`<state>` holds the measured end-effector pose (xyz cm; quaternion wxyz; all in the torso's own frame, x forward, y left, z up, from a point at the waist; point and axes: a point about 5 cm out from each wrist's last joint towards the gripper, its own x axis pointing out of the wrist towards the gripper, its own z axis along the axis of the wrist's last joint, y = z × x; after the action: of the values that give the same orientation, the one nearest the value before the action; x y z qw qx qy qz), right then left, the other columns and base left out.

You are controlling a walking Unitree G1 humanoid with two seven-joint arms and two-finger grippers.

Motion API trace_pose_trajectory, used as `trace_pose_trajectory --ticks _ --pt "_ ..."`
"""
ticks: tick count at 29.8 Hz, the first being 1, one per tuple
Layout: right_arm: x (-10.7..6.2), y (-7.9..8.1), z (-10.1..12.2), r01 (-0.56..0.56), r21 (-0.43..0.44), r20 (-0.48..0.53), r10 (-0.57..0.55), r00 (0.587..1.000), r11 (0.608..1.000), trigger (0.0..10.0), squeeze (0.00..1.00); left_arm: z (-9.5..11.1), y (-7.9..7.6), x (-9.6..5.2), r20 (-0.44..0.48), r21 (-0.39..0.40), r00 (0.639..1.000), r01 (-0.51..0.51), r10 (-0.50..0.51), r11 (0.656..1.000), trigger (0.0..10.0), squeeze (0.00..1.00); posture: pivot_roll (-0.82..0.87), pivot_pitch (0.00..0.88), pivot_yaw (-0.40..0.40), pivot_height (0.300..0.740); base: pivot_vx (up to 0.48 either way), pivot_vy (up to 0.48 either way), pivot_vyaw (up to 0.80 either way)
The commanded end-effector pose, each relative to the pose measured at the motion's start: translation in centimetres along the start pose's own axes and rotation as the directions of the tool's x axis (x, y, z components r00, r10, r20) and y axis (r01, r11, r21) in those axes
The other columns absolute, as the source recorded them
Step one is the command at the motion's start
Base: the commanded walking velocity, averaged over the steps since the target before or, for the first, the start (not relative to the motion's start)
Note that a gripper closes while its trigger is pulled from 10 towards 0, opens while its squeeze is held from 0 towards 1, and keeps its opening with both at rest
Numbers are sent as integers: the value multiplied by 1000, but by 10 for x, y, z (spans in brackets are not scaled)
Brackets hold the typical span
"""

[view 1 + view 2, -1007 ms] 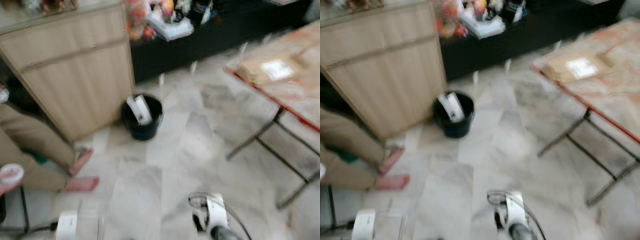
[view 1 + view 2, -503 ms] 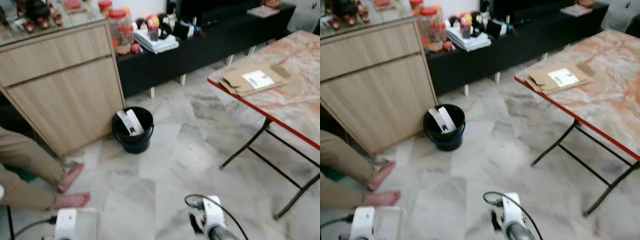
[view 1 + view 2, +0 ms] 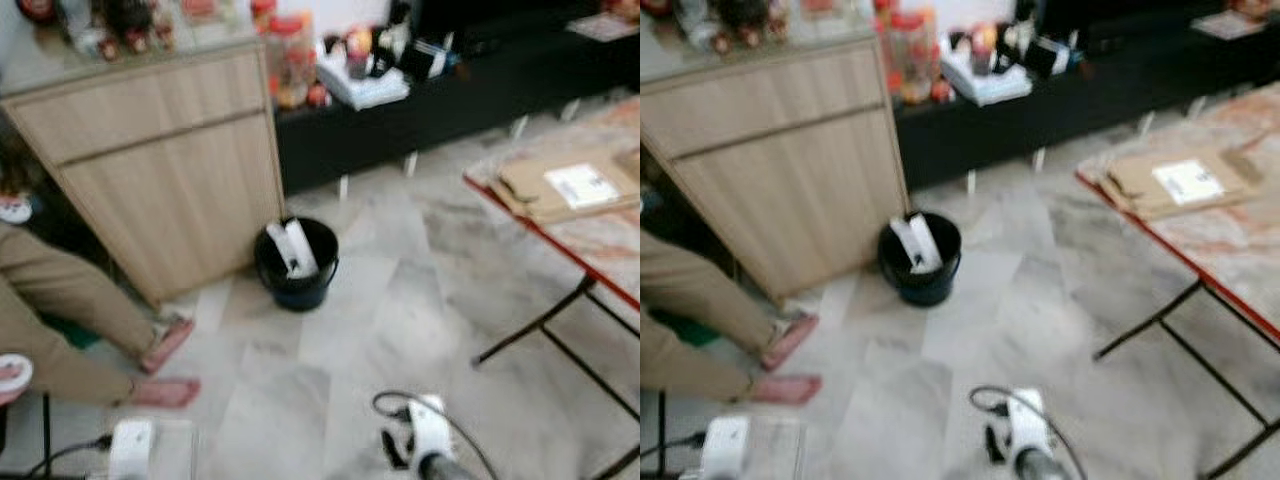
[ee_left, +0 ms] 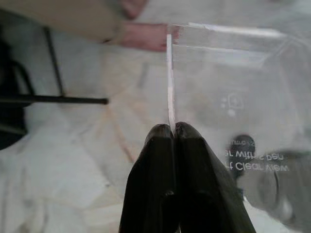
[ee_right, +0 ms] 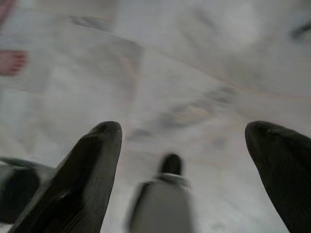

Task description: Picking trash to rubbish bin

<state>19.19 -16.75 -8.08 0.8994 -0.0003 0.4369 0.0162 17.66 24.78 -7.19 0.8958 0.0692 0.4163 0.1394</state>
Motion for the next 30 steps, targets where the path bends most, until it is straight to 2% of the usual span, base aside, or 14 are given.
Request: trace_pose_trajectory --ticks 1,8,11,24,30 --pt "2 12 5 -28 18 14 28 1000 999 10000 0 -6 12 -1 -20 12 999 -30 30 999 10000 0 151 154 8 740 322 0 0" --pt "2 14 5 -35 -25 13 35 999 999 10000 0 -6 11 -1 -20 8 999 -30 30 1000 10000 0 154 158 5 740 324 0 93" --pt "2 13 5 -32 -17 11 33 999 999 10000 0 -6 11 -1 -20 8 999 -30 30 1000 10000 0 156 161 4 740 322 0 717" --pt "2 14 5 -38 13 11 37 999 999 10000 0 -6 9 -1 -20 12 999 -25 25 1000 10000 0 157 162 2 740 324 0 0" --pt "2 15 6 -44 -14 14 44 999 999 10000 0 -6 9 -1 -19 12 999 -25 25 1000 10000 0 157 161 3 740 324 0 0"
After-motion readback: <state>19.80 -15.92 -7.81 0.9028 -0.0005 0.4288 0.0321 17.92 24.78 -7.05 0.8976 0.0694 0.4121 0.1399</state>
